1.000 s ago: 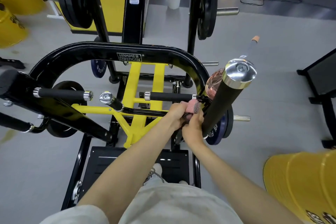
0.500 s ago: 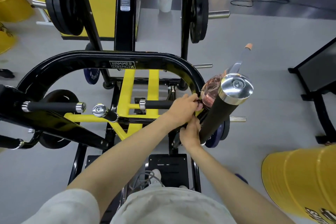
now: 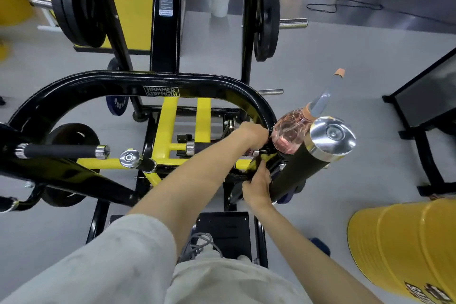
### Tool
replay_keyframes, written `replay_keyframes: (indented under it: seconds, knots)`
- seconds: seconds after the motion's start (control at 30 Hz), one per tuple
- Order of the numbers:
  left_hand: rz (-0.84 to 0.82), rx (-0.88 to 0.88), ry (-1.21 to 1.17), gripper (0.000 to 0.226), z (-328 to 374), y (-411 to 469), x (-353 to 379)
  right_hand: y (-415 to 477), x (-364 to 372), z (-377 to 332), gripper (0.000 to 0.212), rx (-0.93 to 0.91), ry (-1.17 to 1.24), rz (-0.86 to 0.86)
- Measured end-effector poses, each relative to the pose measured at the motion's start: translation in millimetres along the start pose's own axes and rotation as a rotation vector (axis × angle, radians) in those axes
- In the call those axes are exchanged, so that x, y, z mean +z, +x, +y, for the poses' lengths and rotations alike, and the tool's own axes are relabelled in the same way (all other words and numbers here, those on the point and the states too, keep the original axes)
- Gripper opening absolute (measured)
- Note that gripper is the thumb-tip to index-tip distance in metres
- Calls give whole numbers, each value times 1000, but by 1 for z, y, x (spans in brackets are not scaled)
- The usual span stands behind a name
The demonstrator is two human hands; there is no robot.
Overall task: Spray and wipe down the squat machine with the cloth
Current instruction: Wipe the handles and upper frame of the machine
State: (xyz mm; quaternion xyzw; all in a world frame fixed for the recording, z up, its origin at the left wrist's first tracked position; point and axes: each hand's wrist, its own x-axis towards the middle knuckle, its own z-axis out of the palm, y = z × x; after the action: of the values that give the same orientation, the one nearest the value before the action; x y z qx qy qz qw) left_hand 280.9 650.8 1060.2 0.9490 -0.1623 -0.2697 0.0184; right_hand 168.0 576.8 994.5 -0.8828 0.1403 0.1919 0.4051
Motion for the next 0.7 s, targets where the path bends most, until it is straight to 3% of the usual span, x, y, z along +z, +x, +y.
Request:
replay_keyframes:
  seconds: [0.13,0.2,0.37,0.47,0.53,0.7]
  knots:
    - [214,29,300,30,8,-10,20,-1,2,2,80,-12,-14,4]
    - [372,29,340,35,12,-19,35,-1,2,0,75,-10,-20,23]
    - [548,110,277,31,14,-37,69,2,2,1,30,-17,29,113]
    - [615,219,329,40,5,-47,87,-1,5,3,44,-58,10,122]
    - [562,298,301,49,2,-51,96,-4,7,3,58,-33,0,105]
    - [636,213,122,38,8,-46,107,-8,5,9,80,-42,-100,66]
